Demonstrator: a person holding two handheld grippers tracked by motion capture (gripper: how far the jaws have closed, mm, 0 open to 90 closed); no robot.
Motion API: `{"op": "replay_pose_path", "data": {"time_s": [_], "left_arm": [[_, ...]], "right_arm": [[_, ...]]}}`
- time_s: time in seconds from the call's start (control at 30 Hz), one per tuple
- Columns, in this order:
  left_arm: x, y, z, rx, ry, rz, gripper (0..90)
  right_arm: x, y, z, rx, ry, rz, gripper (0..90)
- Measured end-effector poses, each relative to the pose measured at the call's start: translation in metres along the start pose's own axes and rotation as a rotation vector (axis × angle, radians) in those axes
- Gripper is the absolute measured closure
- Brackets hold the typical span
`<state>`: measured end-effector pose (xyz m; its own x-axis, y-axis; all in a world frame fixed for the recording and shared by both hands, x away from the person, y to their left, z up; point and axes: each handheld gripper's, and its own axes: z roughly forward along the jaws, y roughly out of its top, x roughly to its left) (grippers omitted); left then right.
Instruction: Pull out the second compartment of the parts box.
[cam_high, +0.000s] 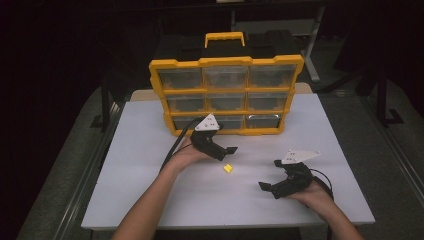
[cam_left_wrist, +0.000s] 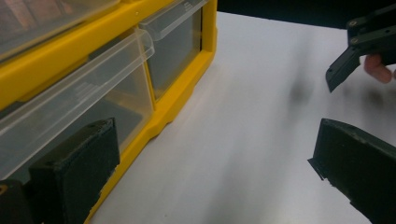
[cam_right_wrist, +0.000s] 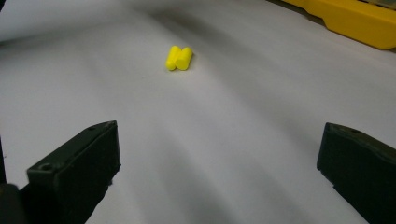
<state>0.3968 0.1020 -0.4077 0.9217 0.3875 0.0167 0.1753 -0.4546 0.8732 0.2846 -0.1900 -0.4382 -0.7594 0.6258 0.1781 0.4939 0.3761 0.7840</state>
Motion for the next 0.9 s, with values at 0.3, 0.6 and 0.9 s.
{"op": "replay_pose_path", "data": {"time_s": [0.3,0.6,0.9], "left_arm": [[-0.0027,0.0005,-0.0007,0.003,0.030,0.064,0.7],[-0.0042,0.0010,-0.0009,0.020,0.060,0.113,0.7],[-0.0069,0.0023,-0.0012,0.037,0.084,0.167,0.7]], "right_arm": [[-0.0001,0.0000,0.0000,-0.001,0.000,0.003,0.0],[-0.0001,-0.0001,-0.0002,-0.002,0.000,0.003,0.0],[0.0001,-0.0002,-0.0005,-0.004,0.001,0.003,0.0]]}}
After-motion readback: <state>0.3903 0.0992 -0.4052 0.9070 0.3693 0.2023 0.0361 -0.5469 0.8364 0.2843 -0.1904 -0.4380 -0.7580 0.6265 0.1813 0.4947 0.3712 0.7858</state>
